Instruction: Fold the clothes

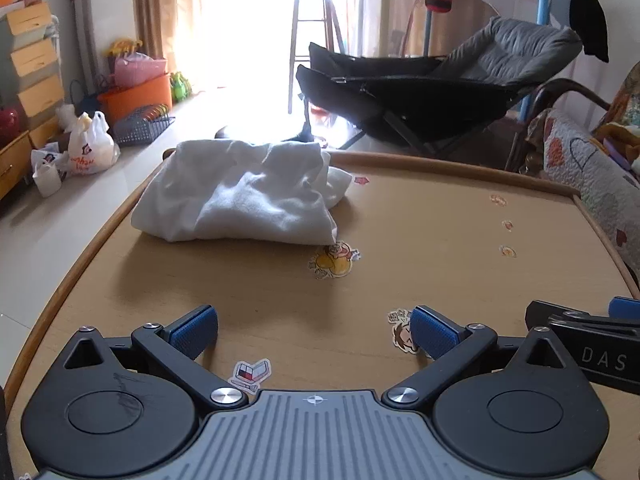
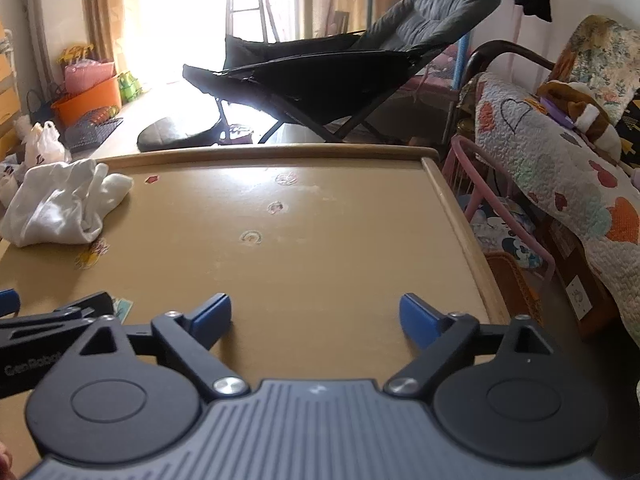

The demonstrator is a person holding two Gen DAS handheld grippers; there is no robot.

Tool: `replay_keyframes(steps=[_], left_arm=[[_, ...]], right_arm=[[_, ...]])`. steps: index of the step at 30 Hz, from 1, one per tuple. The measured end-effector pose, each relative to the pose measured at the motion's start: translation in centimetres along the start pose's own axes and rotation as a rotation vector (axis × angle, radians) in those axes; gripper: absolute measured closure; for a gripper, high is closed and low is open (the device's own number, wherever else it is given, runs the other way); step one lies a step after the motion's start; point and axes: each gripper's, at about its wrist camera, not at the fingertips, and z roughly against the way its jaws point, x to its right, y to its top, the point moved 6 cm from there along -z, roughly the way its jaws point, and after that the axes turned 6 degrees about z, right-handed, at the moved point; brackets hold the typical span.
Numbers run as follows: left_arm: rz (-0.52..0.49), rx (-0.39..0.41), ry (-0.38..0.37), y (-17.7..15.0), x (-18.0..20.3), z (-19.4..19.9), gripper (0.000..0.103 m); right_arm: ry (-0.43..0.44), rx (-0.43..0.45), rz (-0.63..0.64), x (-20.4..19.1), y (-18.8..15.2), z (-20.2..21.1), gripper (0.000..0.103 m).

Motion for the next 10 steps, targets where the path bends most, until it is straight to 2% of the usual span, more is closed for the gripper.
replay_keyframes(steps=[4, 10], left_arm=[[0.002, 0.003, 0.001, 0.37, -0.26, -0.49, 0.000], [0.002, 0.018, -0.001, 0.75, -0.64, -0.98, 0.000]], right_arm=[[-0.017, 0.015, -0.013, 0.25, 0.05, -0.44, 0.001], [-0.027, 0.072, -0.014, 0.10, -0.25, -0.47, 0.000]])
